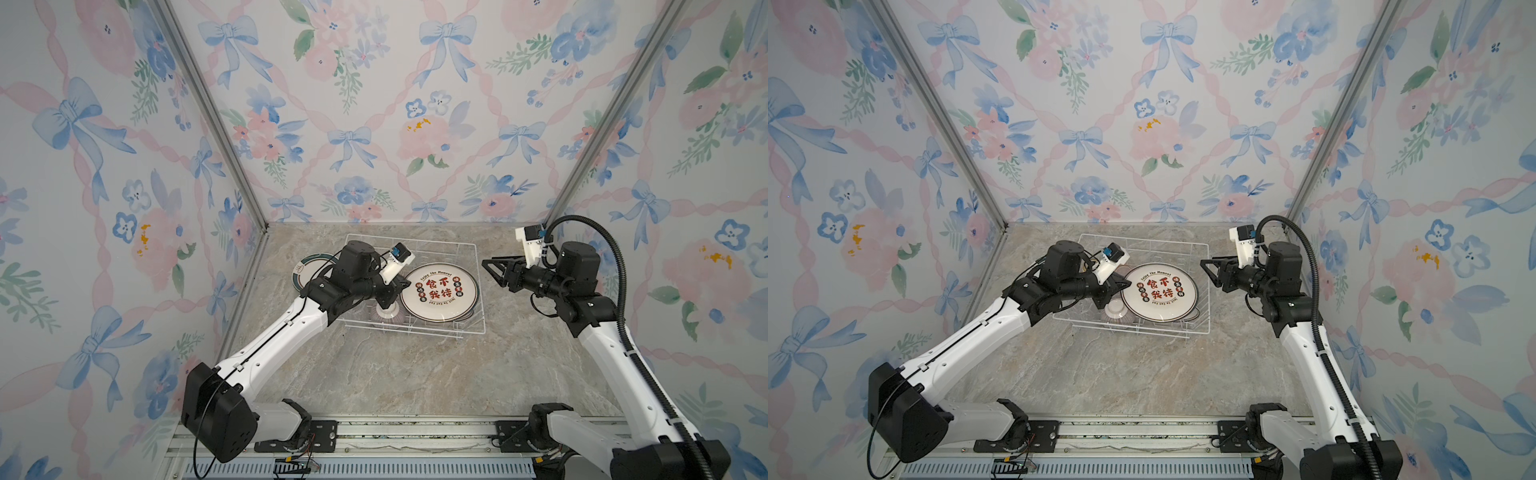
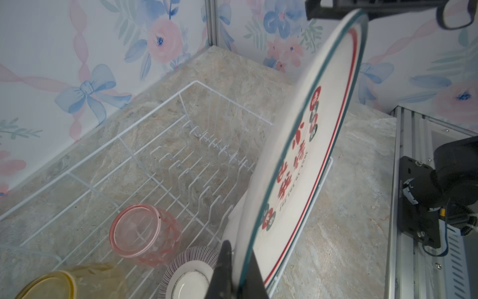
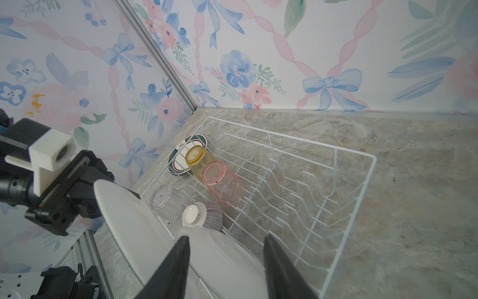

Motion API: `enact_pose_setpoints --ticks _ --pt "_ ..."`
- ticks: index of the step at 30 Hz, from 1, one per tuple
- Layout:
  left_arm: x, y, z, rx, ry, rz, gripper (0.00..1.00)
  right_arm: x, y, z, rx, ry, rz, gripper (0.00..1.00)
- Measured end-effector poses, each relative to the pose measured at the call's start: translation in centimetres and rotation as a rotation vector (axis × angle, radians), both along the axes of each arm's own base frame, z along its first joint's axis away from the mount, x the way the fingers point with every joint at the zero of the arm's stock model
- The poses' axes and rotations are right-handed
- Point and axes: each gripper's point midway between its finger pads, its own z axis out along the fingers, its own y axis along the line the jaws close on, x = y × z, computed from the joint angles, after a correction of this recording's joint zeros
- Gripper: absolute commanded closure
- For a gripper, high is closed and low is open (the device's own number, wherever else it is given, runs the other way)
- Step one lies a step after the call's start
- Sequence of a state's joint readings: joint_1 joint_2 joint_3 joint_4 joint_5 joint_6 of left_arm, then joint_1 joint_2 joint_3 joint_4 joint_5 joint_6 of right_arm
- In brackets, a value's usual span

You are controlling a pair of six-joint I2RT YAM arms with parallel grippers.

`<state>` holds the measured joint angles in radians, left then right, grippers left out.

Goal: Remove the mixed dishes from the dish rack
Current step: 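Raise the printed plate toward the right gripper while the right gripper reaches in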

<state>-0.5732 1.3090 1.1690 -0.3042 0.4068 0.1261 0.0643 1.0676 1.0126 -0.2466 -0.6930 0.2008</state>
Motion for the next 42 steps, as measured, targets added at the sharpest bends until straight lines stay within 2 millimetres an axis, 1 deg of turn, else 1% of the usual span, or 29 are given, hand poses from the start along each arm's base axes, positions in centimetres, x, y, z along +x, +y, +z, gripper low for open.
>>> enact_pose_setpoints --ticks 1,3,9,11,14,18,21,26,30,34,39,42 --pt "0.1 0.0 0.8 -0.02 -0.011 0.001 0.95 -0.1 0.1 -0.1 0.001 0.001 0.004 0.51" --pt "0.1 -0.2 1.7 -0.049 -0.018 -0.002 0.95 -0.1 0.1 -0.1 0.004 0.003 0.01 0.51" --pt "0.2 -0.2 2.1 -0.089 0.016 0.007 0.95 -0.4 0.3 -0.2 0.014 -0.002 0.026 0.49" --pt "0.7 0.2 2.4 -0.12 0.034 0.027 0.94 -0.7 0.4 -0.3 0.025 -0.004 0.034 0.47" --pt "2.1 1.2 3.2 -0.18 0.052 0.072 0.94 -1.1 0.3 0.0 0.058 -0.011 0.042 0.44" --pt "3.7 2.0 4.0 -0.259 0.082 0.107 0.94 -1.3 -0.4 1.1 0.104 -0.044 0.03 0.43" --pt "4.4 1.7 3.9 -0.301 0.117 0.103 0.94 -1.6 -0.7 2.2 0.15 -0.072 0.037 0.43" --pt "4.8 0.7 3.7 -0.356 0.172 0.065 0.94 -1.8 -0.2 2.8 0.201 -0.083 0.081 0.45" --pt "4.8 0.2 4.1 -0.4 0.197 0.033 0.94 -1.5 0.2 2.4 0.234 -0.068 0.108 0.48" --pt "5.0 -0.2 3.9 -0.418 0.222 0.014 0.94 -1.2 0.7 2.0 0.251 -0.055 0.129 0.51" --pt "5.3 -0.6 2.9 -0.422 0.263 0.01 0.94 -1.7 2.4 2.1 0.25 -0.06 0.184 0.53" --pt "5.2 -0.7 2.9 -0.428 0.274 0.004 0.94 -1.7 3.0 1.7 0.243 -0.052 0.204 0.53"
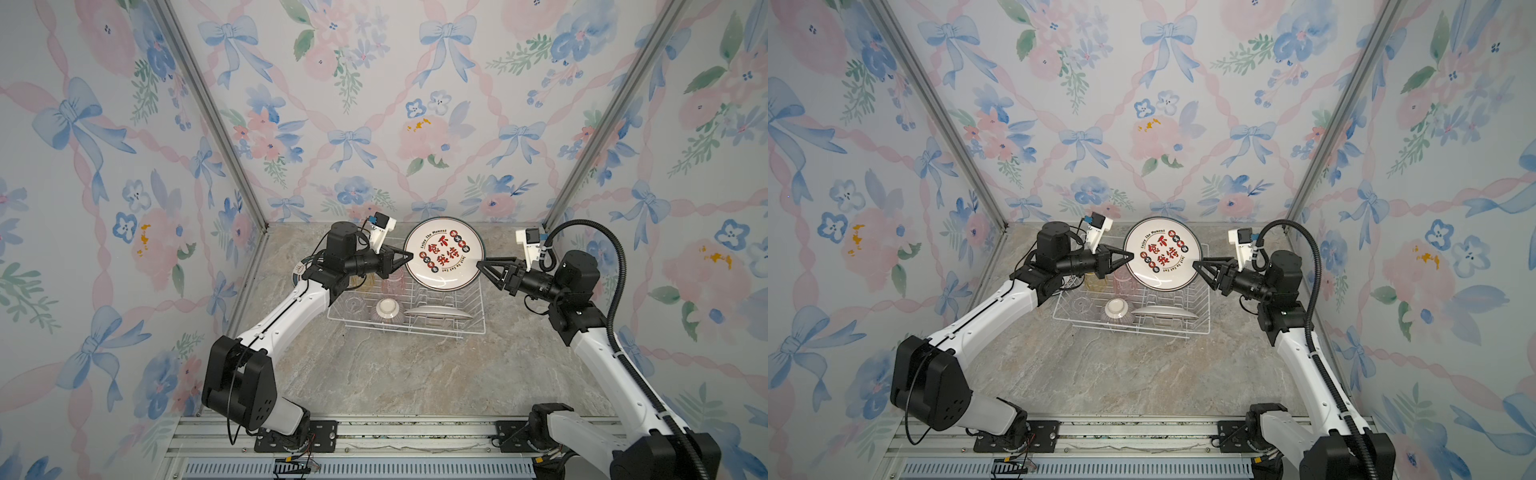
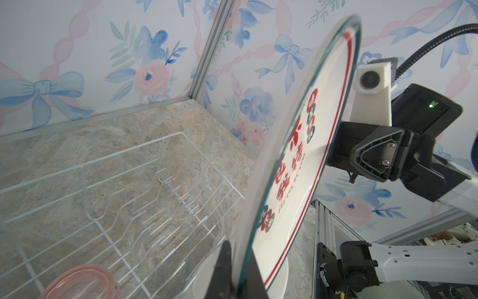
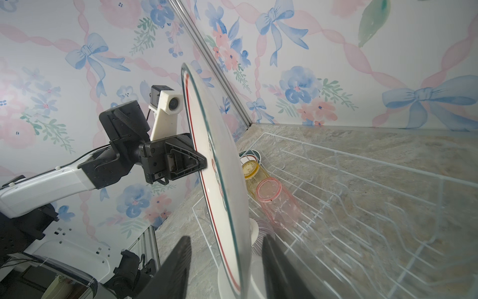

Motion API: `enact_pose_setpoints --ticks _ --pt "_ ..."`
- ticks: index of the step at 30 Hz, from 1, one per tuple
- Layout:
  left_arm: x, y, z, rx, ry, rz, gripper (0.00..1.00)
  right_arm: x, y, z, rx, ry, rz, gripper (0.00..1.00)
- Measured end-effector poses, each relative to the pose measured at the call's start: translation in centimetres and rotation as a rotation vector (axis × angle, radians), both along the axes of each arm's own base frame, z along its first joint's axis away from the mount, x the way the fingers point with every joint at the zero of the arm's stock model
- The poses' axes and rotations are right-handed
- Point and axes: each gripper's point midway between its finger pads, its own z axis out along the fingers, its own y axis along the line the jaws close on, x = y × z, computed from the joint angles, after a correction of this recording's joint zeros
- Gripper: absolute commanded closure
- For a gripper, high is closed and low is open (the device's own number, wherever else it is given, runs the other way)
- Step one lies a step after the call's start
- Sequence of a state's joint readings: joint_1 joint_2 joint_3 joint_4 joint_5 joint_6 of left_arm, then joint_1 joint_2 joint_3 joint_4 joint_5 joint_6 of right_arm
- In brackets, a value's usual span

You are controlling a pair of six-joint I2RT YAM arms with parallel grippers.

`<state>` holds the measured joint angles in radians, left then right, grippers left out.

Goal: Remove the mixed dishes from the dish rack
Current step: 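Raise the printed plate toward the right gripper while the right gripper reaches in, then grasp the plate rim with the right gripper and open the left gripper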

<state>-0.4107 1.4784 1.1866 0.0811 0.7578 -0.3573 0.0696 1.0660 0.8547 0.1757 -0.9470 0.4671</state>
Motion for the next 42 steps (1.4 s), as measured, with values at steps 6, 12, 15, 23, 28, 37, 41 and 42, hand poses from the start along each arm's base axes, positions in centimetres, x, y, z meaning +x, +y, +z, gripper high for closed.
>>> enact_pose_setpoints --ticks 6,12,15,23,28,37,41,42 --pt "-0.3 -0.2 0.5 -0.021 -0.002 -0.023 0.94 1.0 0.1 -1.0 -0.008 0.029 -0.014 0.63" --pt "0.0 -0.5 -0.1 -0.022 0.019 -0.031 0.97 1.5 0.9 -0.8 -0.008 0.031 0.004 0.65" --pt "0.3 -0.7 -0.9 -0.019 0.045 -0.036 0.97 1.7 1.5 -0.5 -0.006 0.022 0.018 0.69" --pt "0.9 -1.2 -1.4 -0.028 0.088 -0.043 0.96 3.4 1.5 -1.7 -0.022 0.041 -0.031 0.88" --pt "1.1 -1.3 -0.9 -0.039 0.093 -0.041 0.95 4.0 1.2 -1.6 -0.032 0.031 -0.061 1.0" --pt "0.8 -2.3 -0.2 -0.045 0.05 -0.075 0.53 4.0 1.5 -1.8 -0.018 0.07 -0.065 1.0" --pt "0.9 -2.3 -0.3 -0.032 0.028 -0.069 0.4 4.2 1.3 -1.5 -0.004 0.085 -0.084 1.0" --pt "1.0 -2.2 -0.3 -0.027 0.021 -0.065 0.3 4.4 1.2 -1.4 0.0 0.09 -0.094 1.0"
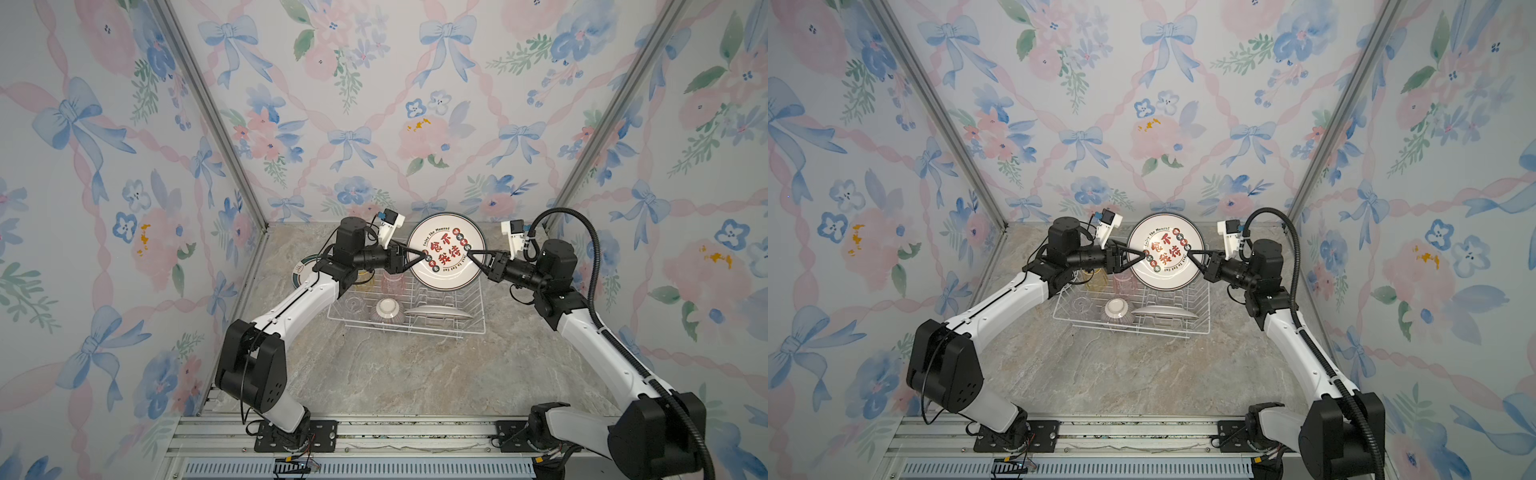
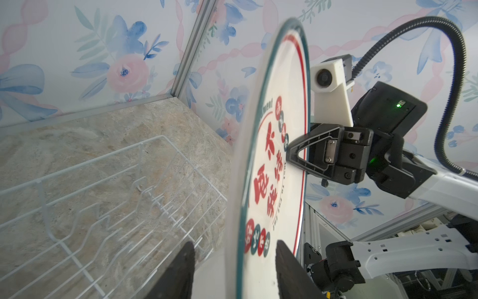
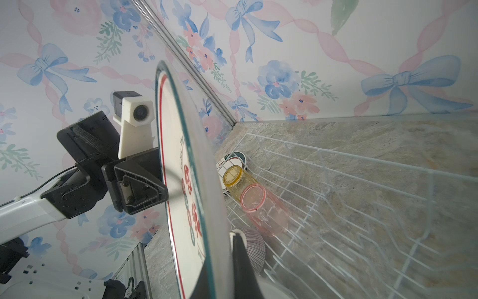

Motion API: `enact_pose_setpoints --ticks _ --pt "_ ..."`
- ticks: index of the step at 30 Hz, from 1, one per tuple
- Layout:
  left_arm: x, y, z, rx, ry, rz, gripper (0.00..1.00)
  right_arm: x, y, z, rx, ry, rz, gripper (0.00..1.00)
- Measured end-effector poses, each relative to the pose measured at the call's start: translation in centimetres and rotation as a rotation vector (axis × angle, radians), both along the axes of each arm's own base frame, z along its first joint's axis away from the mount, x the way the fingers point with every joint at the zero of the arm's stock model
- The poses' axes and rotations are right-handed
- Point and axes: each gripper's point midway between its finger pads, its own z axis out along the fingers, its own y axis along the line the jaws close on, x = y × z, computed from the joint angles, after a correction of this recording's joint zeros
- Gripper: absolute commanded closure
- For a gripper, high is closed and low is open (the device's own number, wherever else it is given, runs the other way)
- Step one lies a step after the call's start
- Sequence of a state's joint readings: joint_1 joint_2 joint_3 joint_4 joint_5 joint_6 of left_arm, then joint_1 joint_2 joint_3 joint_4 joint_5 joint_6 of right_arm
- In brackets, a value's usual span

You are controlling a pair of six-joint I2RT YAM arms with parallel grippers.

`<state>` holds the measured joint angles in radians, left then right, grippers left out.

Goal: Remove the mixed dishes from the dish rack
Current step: 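Grasp the plate rim with the right gripper and open the left gripper, then carry the plate beside the rack with the right gripper and set it down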

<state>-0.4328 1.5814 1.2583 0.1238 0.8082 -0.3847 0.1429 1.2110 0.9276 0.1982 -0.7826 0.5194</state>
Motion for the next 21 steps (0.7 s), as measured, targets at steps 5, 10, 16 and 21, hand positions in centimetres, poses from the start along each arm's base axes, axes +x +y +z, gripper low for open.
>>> enact_pose_setpoints --ticks 5,10,16,21 --pt "0.7 1.0 0.0 0.017 -0.013 0.039 0.02 1.1 -1.7 0.9 0.02 0.017 -0.076 1.0" --pt "1.4 3.2 2.4 0.027 -0.104 0.148 0.02 3.0 -7.3 1.1 0.023 0.056 -0.276 1.0" --pt "-0.9 6.1 5.7 0.022 -0.274 0.294 0.02 3.9 -17.8 -0.6 0.035 0.153 -0.62 1.0" --pt "-0.8 7.1 6.0 0.034 -0.33 0.363 0.02 3.7 -23.3 -6.0 0.055 0.298 -0.789 1.0"
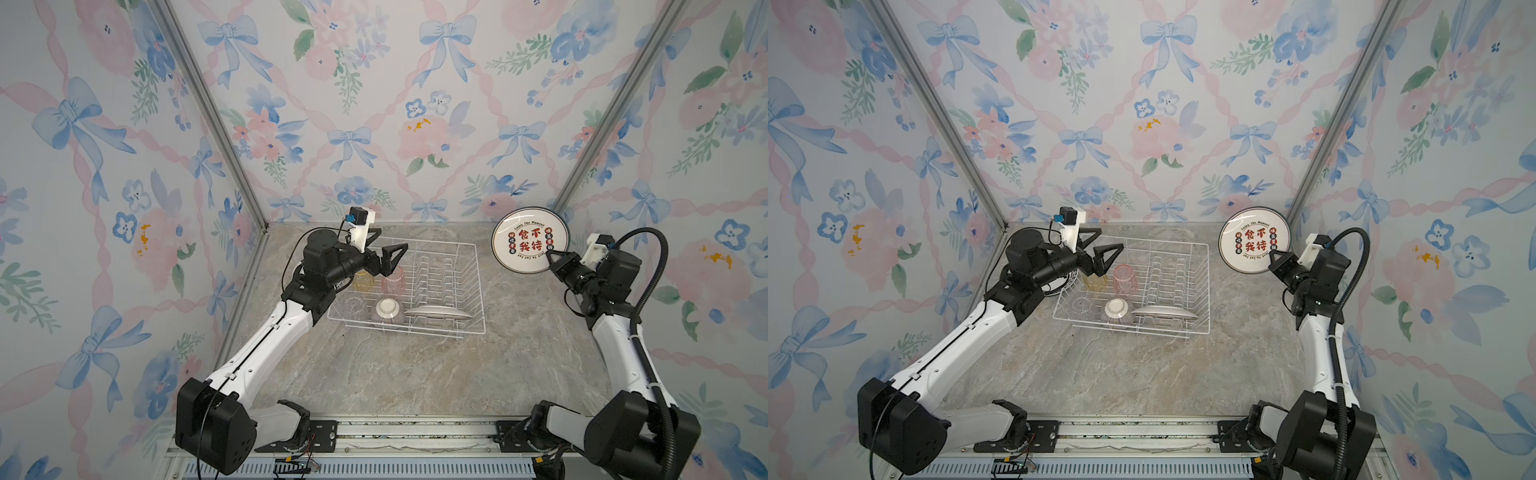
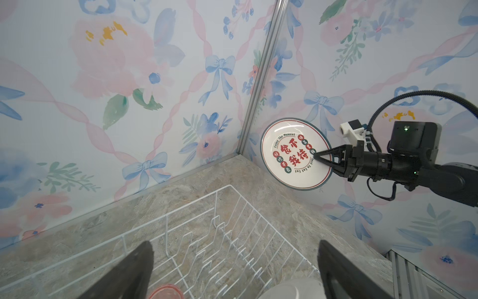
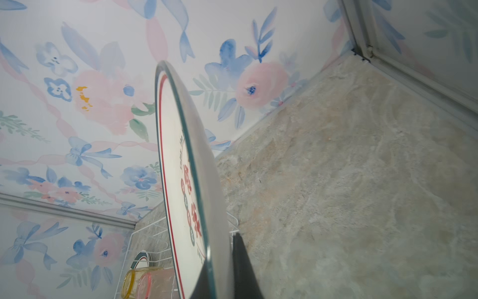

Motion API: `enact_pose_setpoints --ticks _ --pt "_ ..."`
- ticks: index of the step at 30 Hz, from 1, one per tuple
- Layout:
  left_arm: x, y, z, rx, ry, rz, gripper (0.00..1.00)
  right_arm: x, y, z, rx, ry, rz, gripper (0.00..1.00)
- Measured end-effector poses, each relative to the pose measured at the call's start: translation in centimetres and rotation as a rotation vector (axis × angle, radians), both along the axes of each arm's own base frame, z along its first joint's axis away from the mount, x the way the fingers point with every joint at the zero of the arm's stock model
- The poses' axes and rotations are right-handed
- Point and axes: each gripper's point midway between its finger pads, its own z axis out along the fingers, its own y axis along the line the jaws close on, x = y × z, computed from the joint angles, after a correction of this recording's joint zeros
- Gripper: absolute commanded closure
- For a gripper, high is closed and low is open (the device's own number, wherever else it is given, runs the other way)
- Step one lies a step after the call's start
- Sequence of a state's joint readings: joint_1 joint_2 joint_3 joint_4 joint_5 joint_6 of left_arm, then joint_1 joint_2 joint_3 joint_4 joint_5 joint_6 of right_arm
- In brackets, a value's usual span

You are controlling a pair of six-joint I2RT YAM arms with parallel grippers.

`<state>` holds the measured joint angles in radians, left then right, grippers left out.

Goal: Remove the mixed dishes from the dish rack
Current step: 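Carry the plate beside the rack with the right gripper and set it down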

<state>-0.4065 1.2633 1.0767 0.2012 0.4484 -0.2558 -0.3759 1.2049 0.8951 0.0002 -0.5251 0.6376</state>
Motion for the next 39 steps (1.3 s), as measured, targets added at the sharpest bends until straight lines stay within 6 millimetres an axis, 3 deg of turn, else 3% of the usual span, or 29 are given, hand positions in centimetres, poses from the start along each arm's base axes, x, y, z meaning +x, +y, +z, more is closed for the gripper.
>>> enact_pose_setpoints --ticks 7,13,22,25,39 --pt "0.9 -0.3 -1.6 0.018 0.026 0.006 0.02 0.4 -1.7 -10.7 0.127 0.25 -0.057 1.0" --pt "1.4 -0.5 -2.4 0.027 0.04 0.005 0.02 1.4 -1.7 -16.3 0.237 0.33 -0.074 1.0" --pt "1.9 -0.9 -3.7 0.038 0.067 -0.006 0.02 2.2 -0.5 -20.7 0.288 0.401 -0.048 0.98" --pt "2.0 -1.0 -4.2 0.042 0.078 -0.01 0.02 2.6 -0.2 -21.0 0.301 0.392 -0.026 0.93" --pt "2.3 -1.3 -4.9 0.052 0.098 -0.025 0.02 2.5 -0.4 -22.1 0.282 0.402 -0.005 0.48"
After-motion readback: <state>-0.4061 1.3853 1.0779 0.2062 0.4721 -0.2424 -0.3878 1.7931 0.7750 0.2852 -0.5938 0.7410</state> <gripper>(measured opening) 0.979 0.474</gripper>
